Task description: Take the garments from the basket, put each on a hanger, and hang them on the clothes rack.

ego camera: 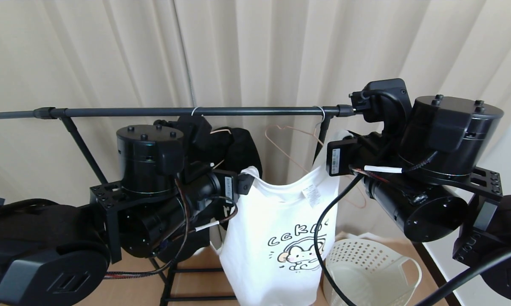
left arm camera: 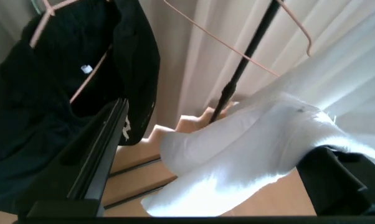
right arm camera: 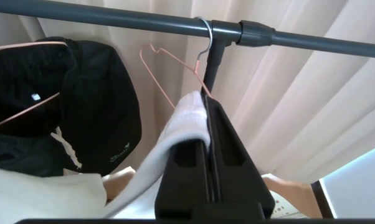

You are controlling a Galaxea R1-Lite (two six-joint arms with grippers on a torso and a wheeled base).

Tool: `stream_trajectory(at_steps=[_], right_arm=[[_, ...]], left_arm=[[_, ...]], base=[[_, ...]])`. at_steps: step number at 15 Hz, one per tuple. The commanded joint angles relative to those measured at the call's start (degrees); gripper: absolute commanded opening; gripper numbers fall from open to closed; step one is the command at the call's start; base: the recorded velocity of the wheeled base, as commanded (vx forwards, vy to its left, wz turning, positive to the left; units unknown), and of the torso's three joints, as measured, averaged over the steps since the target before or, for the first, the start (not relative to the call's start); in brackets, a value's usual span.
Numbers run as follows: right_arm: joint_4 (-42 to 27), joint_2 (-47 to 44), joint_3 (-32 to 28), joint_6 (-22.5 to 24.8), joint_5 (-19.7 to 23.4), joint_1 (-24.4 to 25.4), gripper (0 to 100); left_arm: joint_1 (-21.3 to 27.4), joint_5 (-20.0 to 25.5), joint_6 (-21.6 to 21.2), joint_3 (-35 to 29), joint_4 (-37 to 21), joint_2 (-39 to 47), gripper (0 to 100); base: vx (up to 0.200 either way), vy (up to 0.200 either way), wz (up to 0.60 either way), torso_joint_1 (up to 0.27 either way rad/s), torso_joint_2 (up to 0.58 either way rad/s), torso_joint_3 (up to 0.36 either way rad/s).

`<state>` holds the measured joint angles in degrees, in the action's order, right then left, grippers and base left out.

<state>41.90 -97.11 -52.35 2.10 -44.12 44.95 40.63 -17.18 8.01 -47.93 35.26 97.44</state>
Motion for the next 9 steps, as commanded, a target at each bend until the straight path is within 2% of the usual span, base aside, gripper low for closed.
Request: stream_trajectory(at_steps=[1, 4, 9], right_arm=[[0.0, -0.1, 0.0, 0.1, 0.0, -0.1, 0], [0.0, 0.0, 0.0, 0.0, 0.0, -0.2, 0], [0.0, -0.2, -0.1, 0.0, 0.2, -0.9, 0]], left_arm=[[-0.3, 2.1, -0.1, 0.8, -0.6, 0.0, 100], [-0.4, 5.9, -0.2, 1.0, -5.4, -0.8, 100], [-0.3, 7.2, -2.3, 1.7, -9.4, -1.0, 100]], base=[[0.000, 0.000, 0.00, 0.000, 0.00, 0.000], [0.000, 0.000, 0.00, 0.000, 0.00, 0.000], [0.000, 0.000, 0.00, 0.000, 0.00, 0.000]])
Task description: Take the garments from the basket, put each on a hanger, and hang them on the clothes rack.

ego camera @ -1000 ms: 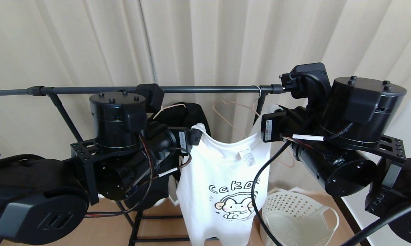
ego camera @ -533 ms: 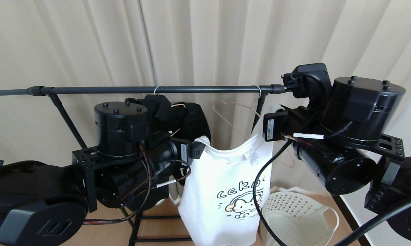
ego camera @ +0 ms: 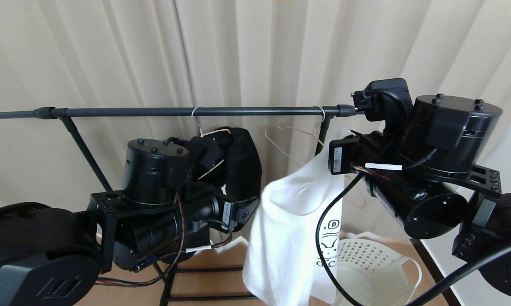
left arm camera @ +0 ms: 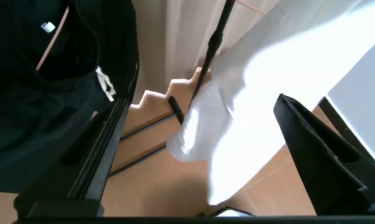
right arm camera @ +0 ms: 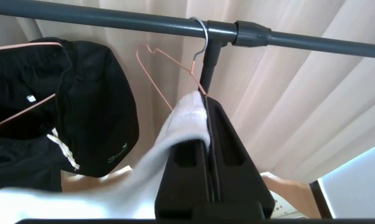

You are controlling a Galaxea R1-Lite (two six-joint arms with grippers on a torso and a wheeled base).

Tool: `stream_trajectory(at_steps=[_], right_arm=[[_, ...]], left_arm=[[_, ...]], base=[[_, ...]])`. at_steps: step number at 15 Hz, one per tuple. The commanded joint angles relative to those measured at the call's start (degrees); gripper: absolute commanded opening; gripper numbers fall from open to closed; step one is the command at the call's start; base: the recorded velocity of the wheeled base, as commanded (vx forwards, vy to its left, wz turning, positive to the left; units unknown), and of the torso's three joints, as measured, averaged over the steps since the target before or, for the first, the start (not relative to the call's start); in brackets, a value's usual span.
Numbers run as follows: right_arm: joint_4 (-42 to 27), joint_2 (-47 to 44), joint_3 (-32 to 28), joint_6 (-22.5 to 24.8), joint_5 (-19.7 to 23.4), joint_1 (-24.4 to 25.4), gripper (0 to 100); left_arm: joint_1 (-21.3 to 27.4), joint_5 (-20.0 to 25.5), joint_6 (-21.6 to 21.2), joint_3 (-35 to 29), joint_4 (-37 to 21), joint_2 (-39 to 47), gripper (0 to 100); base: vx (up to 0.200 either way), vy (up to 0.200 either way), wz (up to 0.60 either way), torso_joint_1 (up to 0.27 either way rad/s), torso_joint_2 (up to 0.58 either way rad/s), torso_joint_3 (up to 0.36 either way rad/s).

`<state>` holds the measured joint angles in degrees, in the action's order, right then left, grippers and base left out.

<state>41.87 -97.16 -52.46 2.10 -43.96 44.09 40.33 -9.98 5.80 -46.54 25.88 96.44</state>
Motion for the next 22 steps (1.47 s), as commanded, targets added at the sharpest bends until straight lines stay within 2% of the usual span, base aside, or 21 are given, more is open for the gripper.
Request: stream_trajectory(at_steps=[1, 2, 8, 10, 12, 17, 19, 22], right_arm=[[0.0, -0.1, 0.0, 0.0, 0.0, -0.1, 0], [0.0, -0.1, 0.0, 0.0, 0.0, -0.1, 0], [-0.3, 0.6, 0.5, 0.4, 0.1, -0.1, 0], [-0.7, 2.6, 2.4, 2.2, 1.6, -0.1, 0], [-0.8, 6.5, 9.5, 9.5, 8.8, -2.2, 0], [-0.5, 10.3, 18.2, 21.3, 14.7, -6.4, 0], [-0.2, 10.2, 18.3, 21.5, 14.7, -6.7, 0], [-0.2, 10.3, 18.3, 21.5, 14.7, -6.7, 0]], left_arm=[[0.0, 0.0, -0.1, 0.3, 0.0, 0.0, 100], [0.0, 2.2, -1.8, 1.7, -0.1, -0.3, 100], [0.0, 2.3, -1.8, 2.1, 0.1, -0.5, 100], [-0.1, 2.2, -1.4, 2.0, 0.1, 0.0, 100], [-0.2, 2.2, -1.7, 3.1, 0.4, 0.0, 100], [-0.1, 2.1, -2.2, 3.9, 3.5, 0.5, 100], [-0.1, 2.1, -2.2, 3.9, 3.4, 0.9, 100], [-0.1, 2.0, -2.2, 3.9, 3.5, 0.9, 100]], base=[[0.000, 0.000, 0.00, 0.000, 0.00, 0.000], [0.000, 0.000, 0.00, 0.000, 0.00, 0.000], [0.000, 0.000, 0.00, 0.000, 0.00, 0.000], [0.000, 0.000, 0.00, 0.000, 0.00, 0.000], [0.000, 0.000, 0.00, 0.000, 0.00, 0.000], [0.000, 0.000, 0.00, 0.000, 0.00, 0.000], [0.000, 0.000, 0.00, 0.000, 0.00, 0.000], [0.000, -0.200, 0.00, 0.002, 0.00, 0.002]])
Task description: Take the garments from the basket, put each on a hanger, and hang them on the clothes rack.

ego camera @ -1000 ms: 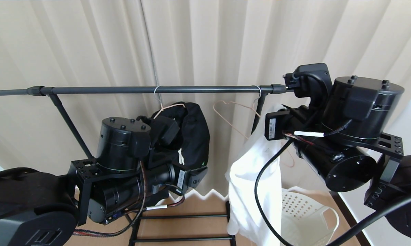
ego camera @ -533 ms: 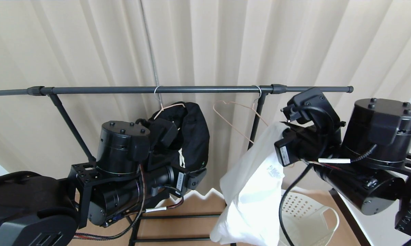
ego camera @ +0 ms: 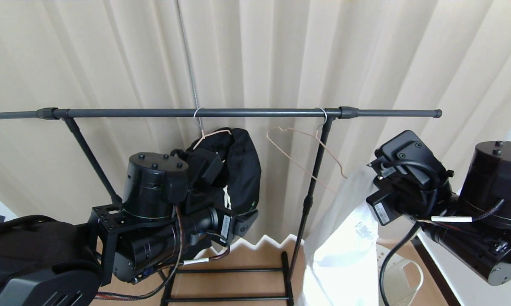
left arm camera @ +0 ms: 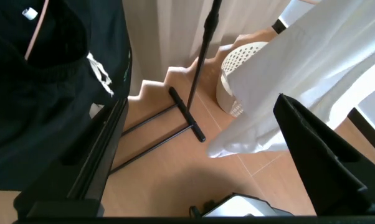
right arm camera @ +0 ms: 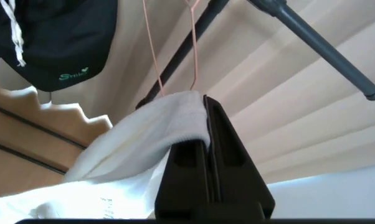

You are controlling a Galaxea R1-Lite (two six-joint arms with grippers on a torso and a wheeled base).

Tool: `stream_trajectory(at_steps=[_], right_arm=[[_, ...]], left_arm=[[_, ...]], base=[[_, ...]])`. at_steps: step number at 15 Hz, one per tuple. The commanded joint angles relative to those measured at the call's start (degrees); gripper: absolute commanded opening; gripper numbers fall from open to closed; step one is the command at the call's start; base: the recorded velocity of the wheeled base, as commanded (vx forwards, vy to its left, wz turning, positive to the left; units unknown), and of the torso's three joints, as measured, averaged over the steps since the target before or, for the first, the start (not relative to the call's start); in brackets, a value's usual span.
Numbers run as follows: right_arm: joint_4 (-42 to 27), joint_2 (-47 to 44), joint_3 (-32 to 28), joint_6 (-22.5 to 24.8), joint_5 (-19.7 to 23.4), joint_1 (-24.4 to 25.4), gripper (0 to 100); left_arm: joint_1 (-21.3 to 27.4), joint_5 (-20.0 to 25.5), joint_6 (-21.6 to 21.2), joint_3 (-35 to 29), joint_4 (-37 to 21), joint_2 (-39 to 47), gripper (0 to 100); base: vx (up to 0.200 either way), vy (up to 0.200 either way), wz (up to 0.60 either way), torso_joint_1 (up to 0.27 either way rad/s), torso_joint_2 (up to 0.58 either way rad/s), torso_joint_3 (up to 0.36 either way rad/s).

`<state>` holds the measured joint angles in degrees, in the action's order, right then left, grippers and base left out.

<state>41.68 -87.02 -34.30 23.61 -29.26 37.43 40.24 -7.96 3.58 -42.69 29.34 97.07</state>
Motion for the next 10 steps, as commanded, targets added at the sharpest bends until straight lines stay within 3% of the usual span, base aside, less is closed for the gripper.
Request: stream_trajectory(at_steps=[1, 7, 8, 10], right_arm=[[0.0, 0.2, 0.1, 0.0, 0.0, -0.1, 0], [-0.5, 2.3, 1.5, 0.6, 0.2, -0.1, 0], [-0.5, 3.0, 2.1, 1.4, 1.2, -0.1, 0], [-0.9, 6.6, 4.9, 4.7, 8.8, -0.4, 0]], left_arm=[[0.0, 0.0, 0.0, 0.1, 0.0, 0.3, 100], [0.0, -0.1, 0.1, 0.0, 0.0, 0.7, 100], [0.0, 0.0, 0.2, 0.1, 0.0, 0.7, 100], [0.0, 0.0, 0.3, 0.2, 0.6, 0.7, 100]], base=[[0.000, -0.200, 0.00, -0.012, 0.00, -0.002], [0.000, -0.200, 0.00, 0.006, 0.00, 0.006], [0.000, -0.200, 0.00, 0.007, 0.00, 0.007], [0.000, 0.000, 0.00, 0.000, 0.00, 0.000]])
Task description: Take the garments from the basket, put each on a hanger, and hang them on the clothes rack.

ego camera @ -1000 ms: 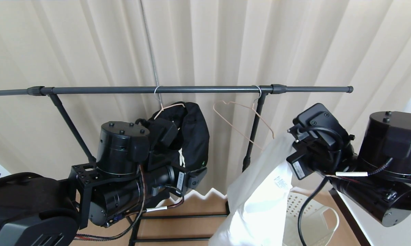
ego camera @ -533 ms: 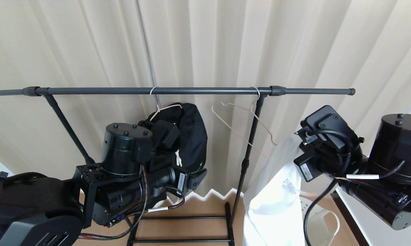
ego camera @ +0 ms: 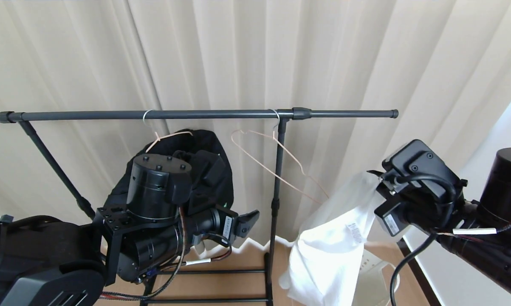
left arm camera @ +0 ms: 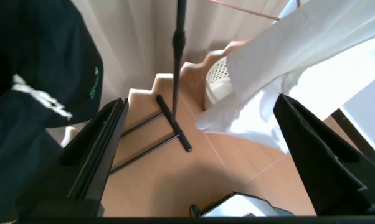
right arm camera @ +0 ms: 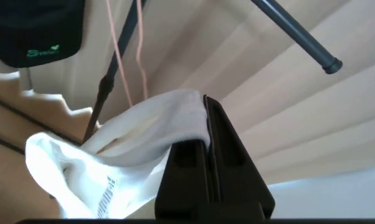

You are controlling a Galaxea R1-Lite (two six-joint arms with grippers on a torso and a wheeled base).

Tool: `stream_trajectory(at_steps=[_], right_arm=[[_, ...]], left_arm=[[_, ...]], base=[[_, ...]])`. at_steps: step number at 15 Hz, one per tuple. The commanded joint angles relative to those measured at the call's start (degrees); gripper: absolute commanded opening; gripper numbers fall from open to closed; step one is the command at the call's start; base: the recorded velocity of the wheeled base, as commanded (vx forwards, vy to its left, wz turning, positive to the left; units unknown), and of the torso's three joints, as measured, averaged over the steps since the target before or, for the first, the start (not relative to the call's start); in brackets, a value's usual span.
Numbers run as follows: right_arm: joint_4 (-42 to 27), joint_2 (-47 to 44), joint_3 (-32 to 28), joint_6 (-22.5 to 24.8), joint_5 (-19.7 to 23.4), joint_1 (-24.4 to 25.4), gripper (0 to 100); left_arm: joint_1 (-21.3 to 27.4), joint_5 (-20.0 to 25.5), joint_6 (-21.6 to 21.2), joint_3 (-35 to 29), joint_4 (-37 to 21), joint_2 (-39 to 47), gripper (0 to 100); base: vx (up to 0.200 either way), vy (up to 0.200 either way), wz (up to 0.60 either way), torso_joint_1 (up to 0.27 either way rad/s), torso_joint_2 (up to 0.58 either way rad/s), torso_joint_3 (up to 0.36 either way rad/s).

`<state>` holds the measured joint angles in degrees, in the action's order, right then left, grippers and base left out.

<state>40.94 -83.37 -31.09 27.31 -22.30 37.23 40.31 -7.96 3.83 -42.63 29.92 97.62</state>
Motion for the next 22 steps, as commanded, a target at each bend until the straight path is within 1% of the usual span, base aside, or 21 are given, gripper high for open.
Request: stream_trajectory(at_steps=[1, 2, 3, 4, 5, 6, 7, 8, 9, 10, 11, 12, 13, 14, 15, 16, 17, 18, 19, 22], right_arm=[[-0.4, 3.6, 2.0, 1.5, 2.9, -0.5, 0], [-2.1, 6.3, 3.0, 2.3, 8.3, -1.2, 0], [-4.1, 8.3, 3.2, 2.3, 12.5, -1.6, 0], [-5.8, 9.5, 3.1, 2.4, 14.8, -2.3, 0], [-10.4, 13.0, 2.6, 2.4, 19.7, -4.5, 0], [-13.6, 15.6, 2.0, 2.7, 23.8, -6.7, 0], [-16.2, 17.6, 1.0, 2.8, 27.5, -9.3, 0], [-18.7, 18.8, -0.3, 2.8, 30.7, -11.7, 0], [-20.7, 19.0, -1.6, 2.8, 32.5, -14.6, 0], [-21.2, 18.5, -2.2, 2.8, 32.8, -16.8, 0], [-21.1, 18.2, -2.2, 2.8, 32.8, -17.5, 0], [-20.9, 16.9, -3.0, 3.1, 32.9, -19.8, 0], [-20.7, 16.2, -3.5, 3.1, 32.9, -20.4, 0], [-20.5, 15.5, -3.9, 3.1, 32.8, -20.9, 0], [-20.4, 15.2, -4.1, 3.1, 32.8, -21.9, 0], [-20.3, 15.2, -4.2, 3.1, 32.8, -22.5, 0], [-20.3, 15.3, -4.2, 3.1, 32.7, -22.6, 0], [-20.3, 15.4, -4.2, 3.1, 32.7, -22.6, 0], [-20.3, 15.6, -4.3, 3.1, 32.6, -22.6, 0], [-20.2, 16.0, -4.3, 3.1, 32.6, -22.7, 0]], left_arm=[[-0.1, 0.0, 0.0, 0.1, 0.2, 0.1, 100], [-0.1, 0.0, 0.1, 0.1, 0.5, 0.5, 100], [0.0, -0.3, 0.1, -0.1, 0.5, 1.1, 100], [0.0, -0.3, 0.2, -0.3, 0.5, 1.2, 100], [0.1, -0.4, 0.4, -0.9, 0.4, 1.5, 100], [0.2, -1.3, 0.4, -1.5, 0.4, 2.2, 100], [0.5, -2.9, 0.6, -2.4, 0.2, 2.5, 100], [1.2, -3.9, 1.0, -2.9, 0.3, 3.6, 100], [1.5, -4.9, 2.0, -4.0, 0.1, 4.6, 100], [1.5, -6.3, 2.1, -6.1, -1.2, 5.6, 100], [1.6, -7.0, 2.1, -6.9, -2.1, 5.9, 100], [1.6, -9.6, 2.5, -12.7, -7.7, 7.8, 100], [1.6, -9.9, 3.6, -15.6, -10.4, 8.6, 100], [1.8, -9.9, 5.6, -18.6, -13.0, 9.5, 100], [2.4, -10.0, 9.2, -25.0, -18.5, 11.7, 100], [2.6, -10.0, 11.5, -28.6, -21.8, 13.0, 100], [2.8, -10.0, 14.2, -34.0, -25.6, 15.8, 100], [2.8, -10.0, 15.5, -36.9, -27.5, 17.5, 100], [2.8, -10.0, 18.1, -41.9, -30.6, 20.6, 100], [2.6, -10.0, 22.5, -53.1, -37.1, 27.6, 100]], base=[[0.000, 0.000, 0.00, 0.000, 0.00, 0.000], [0.000, 0.000, 0.00, 0.000, 0.00, 0.000], [0.000, 0.000, 0.00, 0.000, 0.00, 0.000], [0.000, 0.000, 0.00, 0.000, 0.00, 0.000], [0.000, 0.000, 0.00, 0.000, 0.00, 0.000], [0.000, 0.000, 0.00, 0.000, 0.00, 0.000], [0.000, 0.000, 0.00, 0.000, 0.00, 0.000], [0.000, 0.000, 0.00, 0.000, 0.00, 0.000], [0.000, 0.000, 0.00, 0.000, 0.00, 0.000], [0.000, 0.000, 0.00, 0.000, 0.00, 0.000], [0.000, 0.000, 0.00, 0.000, 0.00, 0.000], [0.000, 0.000, 0.00, 0.000, 0.00, 0.000], [0.000, 0.000, 0.00, 0.000, 0.00, 0.000], [0.000, 0.000, 0.00, 0.000, 0.00, 0.000], [0.000, 0.000, 0.00, 0.000, 0.00, 0.000], [0.000, 0.000, 0.00, 0.000, 0.00, 0.000], [0.000, 0.000, 0.00, 0.000, 0.00, 0.000], [0.000, 0.000, 0.00, 0.000, 0.00, 0.000], [0.000, 0.000, 0.00, 0.000, 0.00, 0.000], [0.000, 0.000, 0.00, 0.000, 0.00, 0.000]])
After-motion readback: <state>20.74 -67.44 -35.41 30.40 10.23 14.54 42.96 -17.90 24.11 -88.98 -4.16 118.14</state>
